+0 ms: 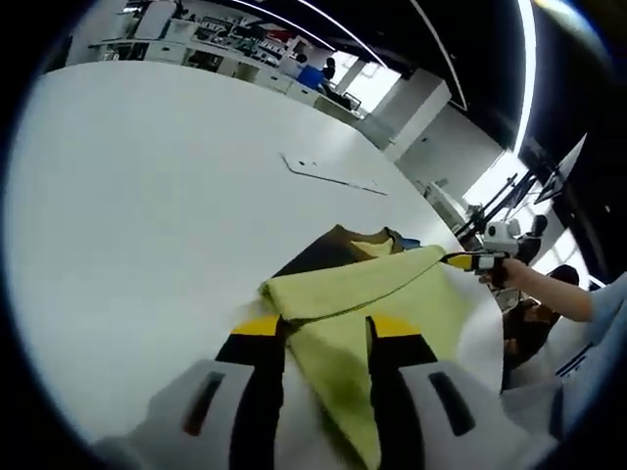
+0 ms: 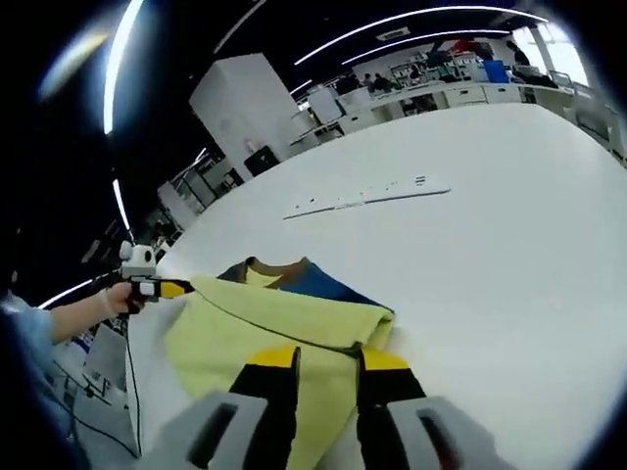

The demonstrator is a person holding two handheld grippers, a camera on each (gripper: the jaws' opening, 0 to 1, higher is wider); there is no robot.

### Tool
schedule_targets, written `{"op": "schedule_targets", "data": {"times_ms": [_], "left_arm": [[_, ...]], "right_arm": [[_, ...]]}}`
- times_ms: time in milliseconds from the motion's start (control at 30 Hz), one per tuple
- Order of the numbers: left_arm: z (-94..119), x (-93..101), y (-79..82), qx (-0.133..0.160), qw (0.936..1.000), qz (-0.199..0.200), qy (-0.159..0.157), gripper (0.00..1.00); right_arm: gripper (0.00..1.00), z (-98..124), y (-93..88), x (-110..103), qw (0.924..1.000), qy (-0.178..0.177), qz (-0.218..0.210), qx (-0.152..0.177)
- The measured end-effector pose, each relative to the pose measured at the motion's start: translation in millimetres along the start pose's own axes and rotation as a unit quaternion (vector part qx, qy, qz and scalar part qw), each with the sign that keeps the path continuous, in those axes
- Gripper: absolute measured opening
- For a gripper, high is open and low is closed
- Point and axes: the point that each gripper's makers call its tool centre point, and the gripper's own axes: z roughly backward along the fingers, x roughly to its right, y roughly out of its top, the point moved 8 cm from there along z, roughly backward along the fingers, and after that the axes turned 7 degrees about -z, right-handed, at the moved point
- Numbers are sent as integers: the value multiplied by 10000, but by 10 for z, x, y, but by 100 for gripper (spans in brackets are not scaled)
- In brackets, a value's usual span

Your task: Fold the garment on the visible template until the final outline fits inside the template.

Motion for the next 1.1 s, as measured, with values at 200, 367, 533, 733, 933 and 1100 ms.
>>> {"op": "schedule_targets", "data": {"times_ms": [200, 367, 533, 733, 933, 1100], "left_arm": [[-67, 29, 142, 241, 9992, 219, -218, 25], [-145, -90, 326, 549, 9976, 420, -65, 29], [-167, -259, 379, 727, 9948, 678, 229, 34], [-126, -279, 330, 779, 9935, 780, 293, 37], [-75, -251, 272, 702, 9952, 630, 280, 40], [8, -171, 204, 501, 9982, 265, 203, 41]], "right_arm": [[20, -112, 95, -16, 9995, 115, -251, 181], [25, -275, 302, 45, 9988, 70, -262, 399], [26, -327, 401, 83, 9972, -19, -424, 618], [25, -306, 381, 47, 9968, -81, -447, 650], [29, -225, 298, 15, 9984, -125, -181, 513], [35, -97, 236, -57, 9989, -108, 113, 432]]}}
